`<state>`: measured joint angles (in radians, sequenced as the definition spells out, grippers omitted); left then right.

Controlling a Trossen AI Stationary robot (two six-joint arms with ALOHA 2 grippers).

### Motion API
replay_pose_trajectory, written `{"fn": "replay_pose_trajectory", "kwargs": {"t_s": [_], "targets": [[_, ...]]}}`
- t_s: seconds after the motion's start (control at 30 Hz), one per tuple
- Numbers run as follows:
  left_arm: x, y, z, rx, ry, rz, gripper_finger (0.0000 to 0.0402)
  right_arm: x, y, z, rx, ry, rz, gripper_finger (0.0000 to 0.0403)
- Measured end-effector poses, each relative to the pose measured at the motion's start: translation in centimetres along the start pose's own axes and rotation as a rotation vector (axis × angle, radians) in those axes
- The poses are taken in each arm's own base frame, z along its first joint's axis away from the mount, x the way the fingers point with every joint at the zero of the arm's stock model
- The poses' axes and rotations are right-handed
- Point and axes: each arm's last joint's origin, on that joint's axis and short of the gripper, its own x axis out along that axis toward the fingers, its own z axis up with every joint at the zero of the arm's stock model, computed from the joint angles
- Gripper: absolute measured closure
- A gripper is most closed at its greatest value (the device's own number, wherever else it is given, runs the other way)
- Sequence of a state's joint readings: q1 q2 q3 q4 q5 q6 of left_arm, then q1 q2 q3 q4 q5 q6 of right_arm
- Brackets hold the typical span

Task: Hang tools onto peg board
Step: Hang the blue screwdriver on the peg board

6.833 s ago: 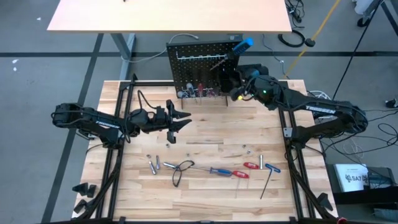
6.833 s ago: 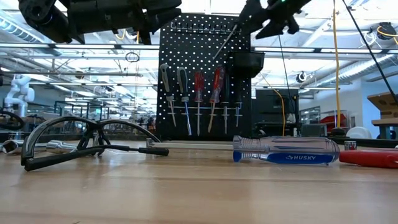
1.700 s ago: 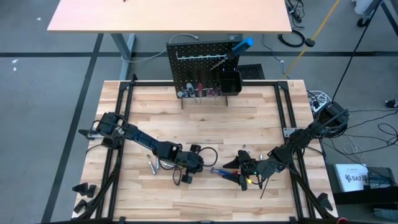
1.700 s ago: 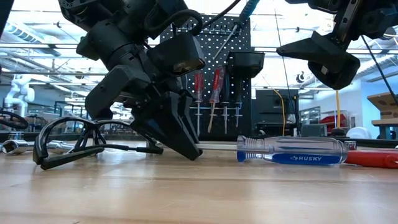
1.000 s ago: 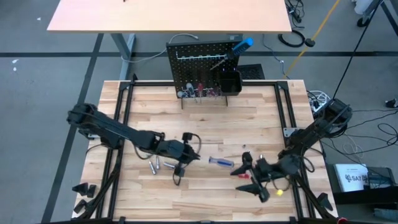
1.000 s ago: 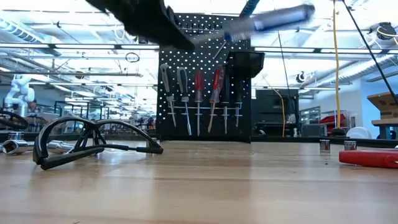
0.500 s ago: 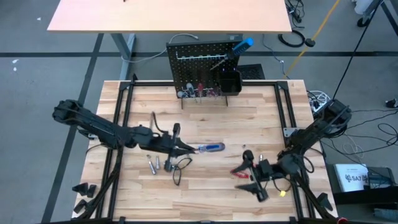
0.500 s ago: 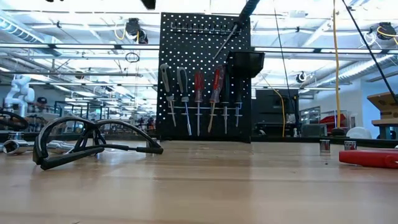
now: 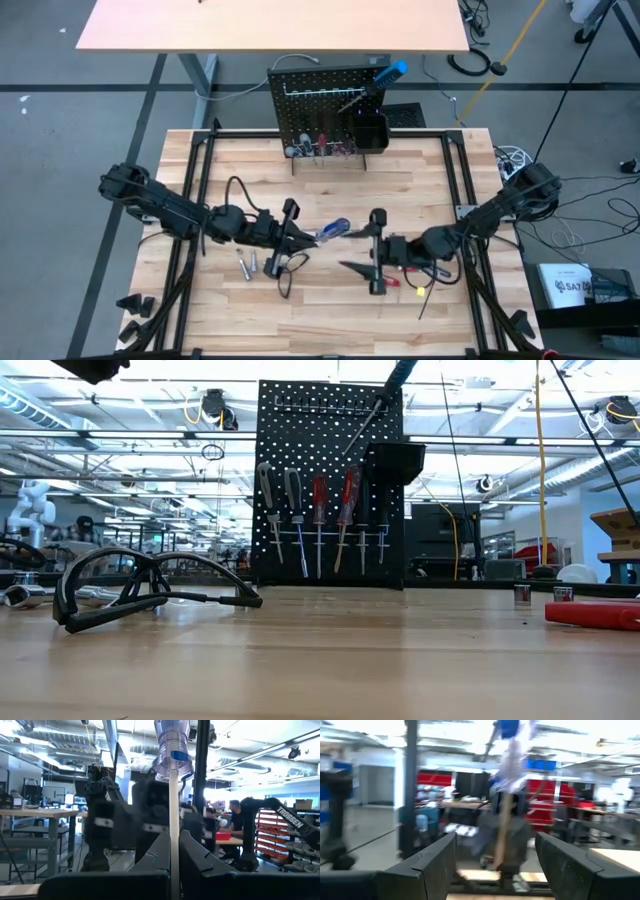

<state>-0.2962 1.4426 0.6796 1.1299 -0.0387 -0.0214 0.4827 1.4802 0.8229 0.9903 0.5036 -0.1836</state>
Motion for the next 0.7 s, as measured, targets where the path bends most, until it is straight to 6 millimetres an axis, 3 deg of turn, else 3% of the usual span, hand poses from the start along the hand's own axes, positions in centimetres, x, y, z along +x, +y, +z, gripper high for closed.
{"fn": "replay_pose_trajectory", "kwargs": {"t_s": [0.17, 0.43, 0.7], "targets": [[0.1, 0.0, 0.0, 0.002, -0.019, 0.0, 0.0389, 1.6, -1.1, 0.8, 0.01, 0.026, -0.059, 0.0142], [0.2, 0.4, 0.6, 0.032, -0.068, 0.004, 0.0389, 2.6, -2.9, 0.8, 0.108, -0.017, 0.034, 0.0142], [0.4, 0.6, 0.6, 0.034, -0.061, 0.009, 0.0389, 3.1, -3.8, 0.9, 0.122, -0.077, 0.015, 0.0143]]}}
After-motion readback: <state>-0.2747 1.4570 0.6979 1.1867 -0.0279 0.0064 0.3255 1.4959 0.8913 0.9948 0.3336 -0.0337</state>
